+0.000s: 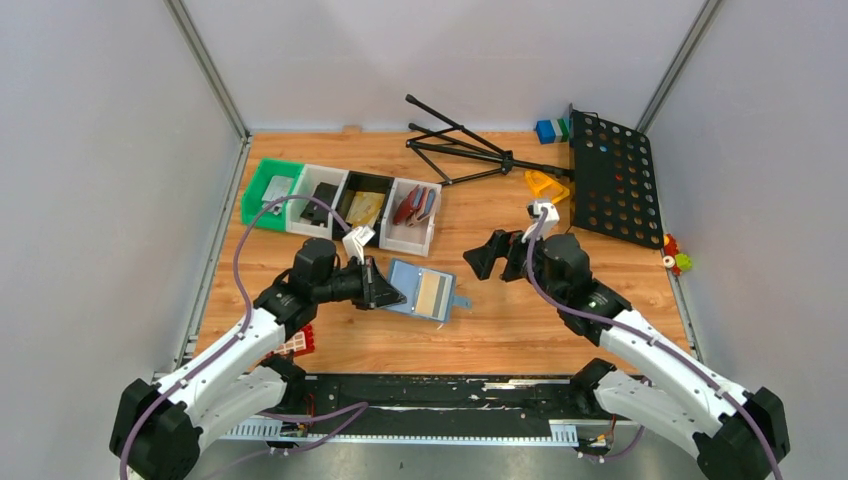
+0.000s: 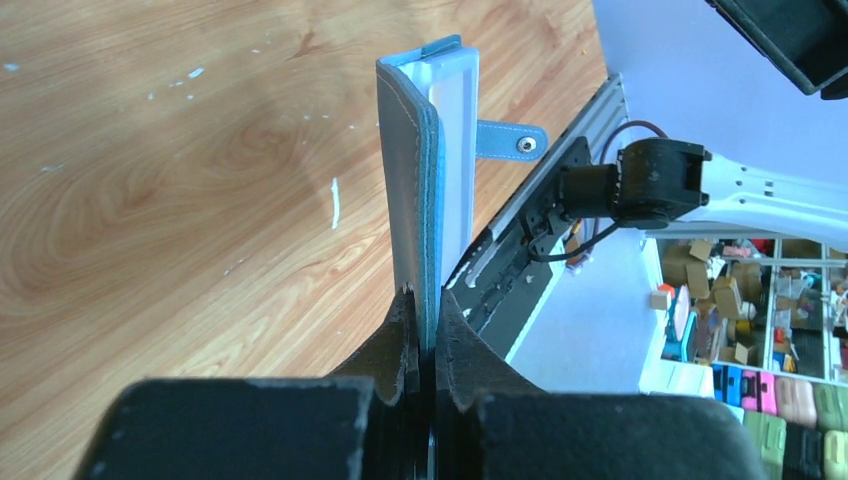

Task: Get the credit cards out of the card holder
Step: Remove the credit card from the card holder.

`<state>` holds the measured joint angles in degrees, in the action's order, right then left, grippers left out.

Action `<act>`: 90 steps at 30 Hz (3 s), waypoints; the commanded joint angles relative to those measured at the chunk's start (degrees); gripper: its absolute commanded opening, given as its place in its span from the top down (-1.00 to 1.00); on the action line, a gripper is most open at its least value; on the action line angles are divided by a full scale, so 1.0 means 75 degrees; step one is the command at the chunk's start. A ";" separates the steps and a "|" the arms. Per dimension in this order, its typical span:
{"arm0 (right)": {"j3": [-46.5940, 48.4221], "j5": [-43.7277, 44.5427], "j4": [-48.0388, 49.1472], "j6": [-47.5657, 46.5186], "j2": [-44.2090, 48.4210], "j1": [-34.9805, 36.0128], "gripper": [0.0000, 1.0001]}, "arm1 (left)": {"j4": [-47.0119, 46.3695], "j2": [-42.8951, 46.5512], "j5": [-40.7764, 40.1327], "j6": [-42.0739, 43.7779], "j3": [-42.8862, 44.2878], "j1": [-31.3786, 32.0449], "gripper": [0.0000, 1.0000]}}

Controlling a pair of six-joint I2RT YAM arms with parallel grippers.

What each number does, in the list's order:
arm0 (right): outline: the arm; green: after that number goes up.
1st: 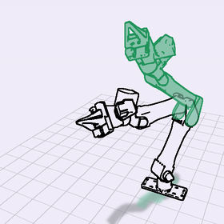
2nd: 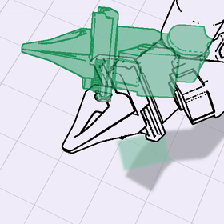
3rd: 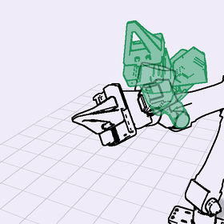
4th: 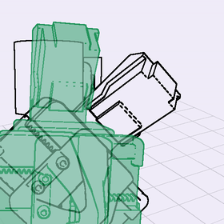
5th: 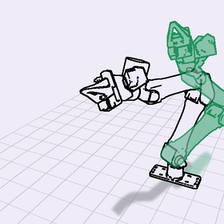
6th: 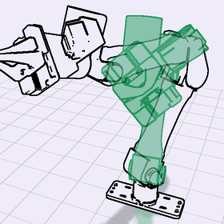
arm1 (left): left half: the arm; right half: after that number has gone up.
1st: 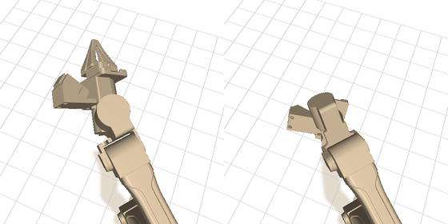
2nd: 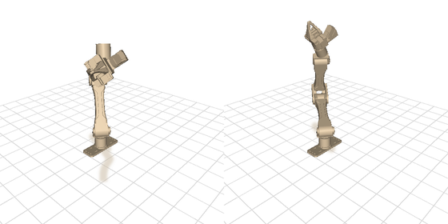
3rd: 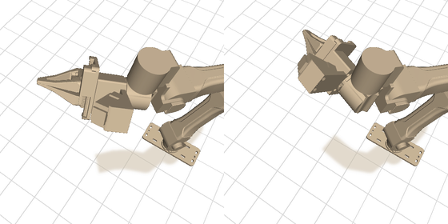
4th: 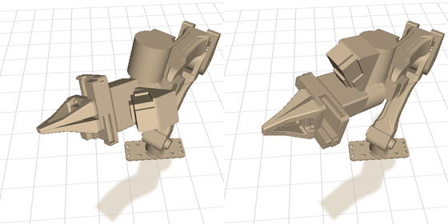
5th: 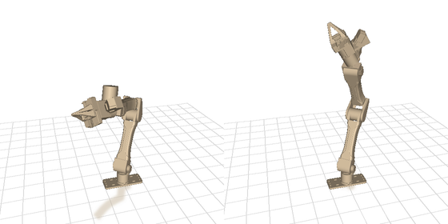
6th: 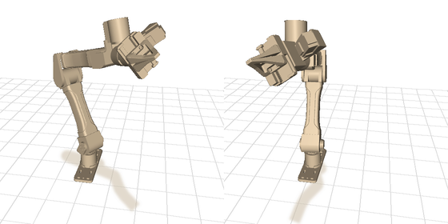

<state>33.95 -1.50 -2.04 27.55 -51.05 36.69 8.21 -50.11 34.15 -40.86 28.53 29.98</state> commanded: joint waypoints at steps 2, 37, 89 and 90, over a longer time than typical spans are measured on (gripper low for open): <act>0.0364 0.0667 -0.1725 0.0219 0.0513 -0.0076 -1.00 | -0.0939 0.0098 0.0196 -0.0225 0.0035 0.0220 1.00; -0.0998 -0.3464 0.0205 0.2643 0.1213 -0.0424 -0.63 | -0.5933 -0.0090 0.0210 -0.3587 -0.1341 0.0219 1.00; -0.0875 -0.3997 0.2087 0.3222 0.0010 -0.0404 1.00 | -0.5080 -0.0172 0.0479 -0.2678 -0.1233 0.0222 0.93; -0.0876 -0.3961 0.2040 0.3174 0.0027 -0.0403 1.00 | -0.5050 -0.0174 0.0464 -0.2635 -0.1237 0.0216 0.90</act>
<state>25.91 -33.04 12.71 53.52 -51.29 33.89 -30.39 -51.86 37.39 -63.66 18.02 31.53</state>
